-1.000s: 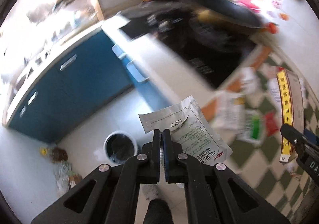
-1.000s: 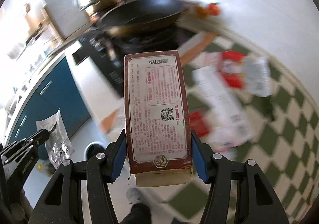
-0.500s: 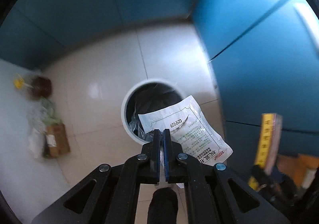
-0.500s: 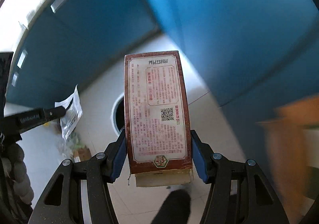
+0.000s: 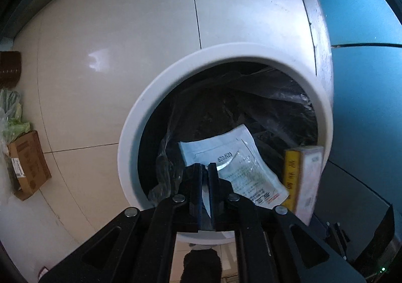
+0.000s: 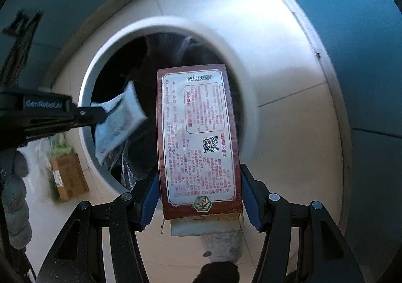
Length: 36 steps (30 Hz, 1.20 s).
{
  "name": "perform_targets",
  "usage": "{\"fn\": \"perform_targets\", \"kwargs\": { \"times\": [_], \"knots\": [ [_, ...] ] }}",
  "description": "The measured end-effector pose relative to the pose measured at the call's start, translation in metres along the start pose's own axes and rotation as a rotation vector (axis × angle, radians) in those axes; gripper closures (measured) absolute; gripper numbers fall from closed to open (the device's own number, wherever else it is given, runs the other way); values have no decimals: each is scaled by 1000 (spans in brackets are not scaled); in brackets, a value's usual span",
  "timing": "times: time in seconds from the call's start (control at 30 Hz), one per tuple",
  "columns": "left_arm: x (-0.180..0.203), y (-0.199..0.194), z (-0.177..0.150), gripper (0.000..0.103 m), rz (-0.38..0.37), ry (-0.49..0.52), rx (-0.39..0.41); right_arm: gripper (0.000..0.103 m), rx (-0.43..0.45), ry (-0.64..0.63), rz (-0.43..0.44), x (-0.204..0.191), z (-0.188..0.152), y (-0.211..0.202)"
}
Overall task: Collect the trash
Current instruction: 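Carry the sachet and brown box to the white bin and release both, then withdraw both open tools from the bin and turn back toward the table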
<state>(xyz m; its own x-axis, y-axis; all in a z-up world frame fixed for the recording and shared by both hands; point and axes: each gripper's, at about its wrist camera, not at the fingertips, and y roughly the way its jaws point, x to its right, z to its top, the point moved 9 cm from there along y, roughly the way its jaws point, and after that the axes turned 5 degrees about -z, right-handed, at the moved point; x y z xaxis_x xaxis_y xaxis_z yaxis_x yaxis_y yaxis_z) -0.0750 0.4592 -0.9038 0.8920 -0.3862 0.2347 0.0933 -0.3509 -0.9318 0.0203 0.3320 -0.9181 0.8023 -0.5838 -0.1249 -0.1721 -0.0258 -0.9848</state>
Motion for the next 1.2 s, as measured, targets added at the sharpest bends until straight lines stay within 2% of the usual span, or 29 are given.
{"fn": "perform_targets", "kwargs": {
  "times": [0.03,0.07,0.1,0.13,0.17,0.2,0.23,0.27,0.3,0.37,0.47,0.63,0.7,0.93,1.2],
  "knots": [
    [-3,0,-1,97,18,11,-1,40,-5,-2,-5,3,4,3],
    [-5,0,-1,95,46,15,-1,34,-12,-9,-7,2,4,5],
    [-1,-2,-2,93,67,15,1,26,-17,-18,-10,1,4,7],
    [-4,-4,-4,91,74,15,8,9,-15,-21,-14,0,5,6],
    [-9,-8,-4,80,83,9,20,5,-8,-23,-15,0,6,4],
    [-11,-12,-5,56,80,-1,38,5,-5,-23,-20,2,6,2],
    [-13,-18,-6,39,79,-10,58,5,-4,-22,-29,6,7,-3],
    [-15,-24,-6,11,89,-14,81,5,2,-25,-37,8,7,-5],
    [-16,-31,-6,4,102,-17,107,5,10,-30,-46,10,6,-8],
    [-20,-43,-10,4,134,-16,144,0,23,-33,-61,10,5,-15],
    [-23,-61,-17,4,195,-5,205,0,57,-39,-88,13,3,-31],
    [-22,-98,-44,4,283,29,327,0,108,-57,-131,12,-1,-64],
    [-22,-116,-56,4,311,32,352,0,127,-69,-151,8,-5,-83],
    [-8,-188,-109,4,329,13,399,0,154,-64,-179,1,-31,-159],
    [22,-281,-186,4,319,15,421,0,192,-54,-193,-7,-76,-285]
  ]
}}
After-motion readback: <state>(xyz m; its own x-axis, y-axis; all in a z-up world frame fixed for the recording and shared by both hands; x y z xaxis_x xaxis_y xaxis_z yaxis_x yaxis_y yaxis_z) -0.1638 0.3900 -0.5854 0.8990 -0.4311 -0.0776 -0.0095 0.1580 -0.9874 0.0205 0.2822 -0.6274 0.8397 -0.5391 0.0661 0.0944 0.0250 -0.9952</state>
